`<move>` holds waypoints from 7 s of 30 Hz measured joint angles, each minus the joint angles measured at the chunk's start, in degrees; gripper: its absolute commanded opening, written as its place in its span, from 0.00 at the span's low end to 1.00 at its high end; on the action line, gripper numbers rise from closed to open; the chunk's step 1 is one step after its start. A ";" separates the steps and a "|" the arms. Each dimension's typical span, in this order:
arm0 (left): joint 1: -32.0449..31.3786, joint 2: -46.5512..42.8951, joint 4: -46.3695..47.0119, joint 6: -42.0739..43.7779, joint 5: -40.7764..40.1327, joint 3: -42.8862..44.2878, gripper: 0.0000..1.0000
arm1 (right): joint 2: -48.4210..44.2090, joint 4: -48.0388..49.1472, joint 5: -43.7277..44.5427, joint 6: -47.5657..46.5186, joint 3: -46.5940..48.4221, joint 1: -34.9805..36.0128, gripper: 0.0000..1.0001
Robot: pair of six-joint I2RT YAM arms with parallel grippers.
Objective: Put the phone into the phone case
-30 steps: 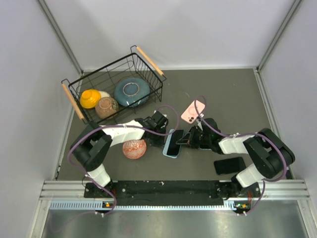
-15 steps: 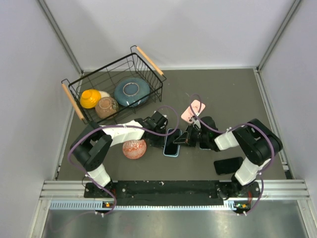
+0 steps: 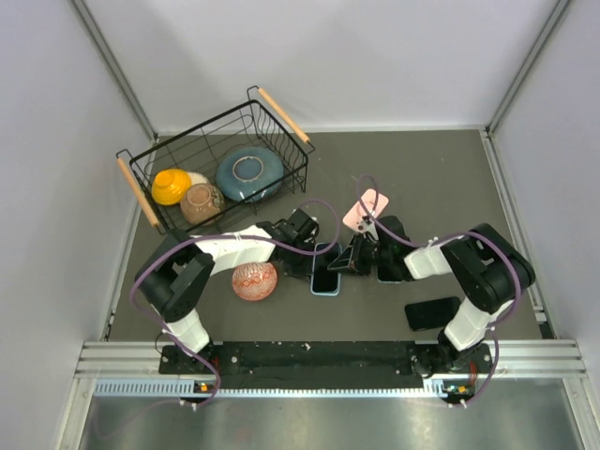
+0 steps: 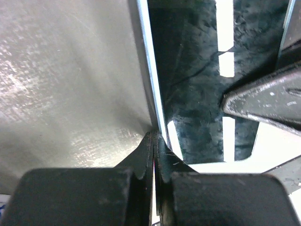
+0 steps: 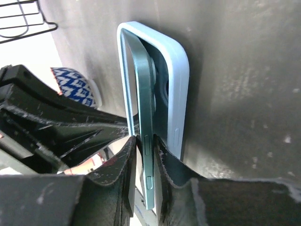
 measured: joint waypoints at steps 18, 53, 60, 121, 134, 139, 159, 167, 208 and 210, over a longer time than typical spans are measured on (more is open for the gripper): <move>2.45 -7.30 -3.17 -0.61 1.75 1.49 0.25 | -10.29 -25.88 11.23 -8.52 7.80 0.13 0.59; 6.36 3.43 7.04 -1.09 11.17 0.76 0.31 | -4.70 2.67 4.87 0.37 -3.72 -0.02 0.61; 7.76 3.10 9.05 -1.33 14.14 -0.98 0.30 | -1.62 17.16 4.66 6.49 -8.92 -0.42 0.55; 8.61 -2.54 9.73 -3.04 19.50 -5.03 0.56 | -1.31 25.24 2.71 9.92 -11.72 0.57 0.00; 11.19 -22.80 4.81 -0.90 23.39 -2.21 0.73 | -24.59 19.30 -0.42 8.44 -11.50 -1.90 0.00; 11.87 -24.33 9.88 -3.72 29.79 -4.37 0.70 | -30.27 19.47 -2.73 8.63 -11.45 -1.95 0.00; 12.11 -27.85 34.69 -18.56 41.05 -13.70 0.00 | -30.38 29.73 -8.17 12.74 -12.24 -2.05 0.47; 12.13 -27.74 34.86 -18.64 39.71 -13.70 0.00 | -34.36 27.08 -8.98 10.45 -16.41 -2.05 0.47; 12.96 -26.53 28.70 -8.44 39.28 -13.64 0.00 | -43.89 8.85 -0.72 7.32 -14.40 0.96 0.61; 12.98 -26.56 28.68 -8.17 40.46 -13.64 0.00 | -46.21 5.66 -0.04 4.57 -12.37 0.96 0.63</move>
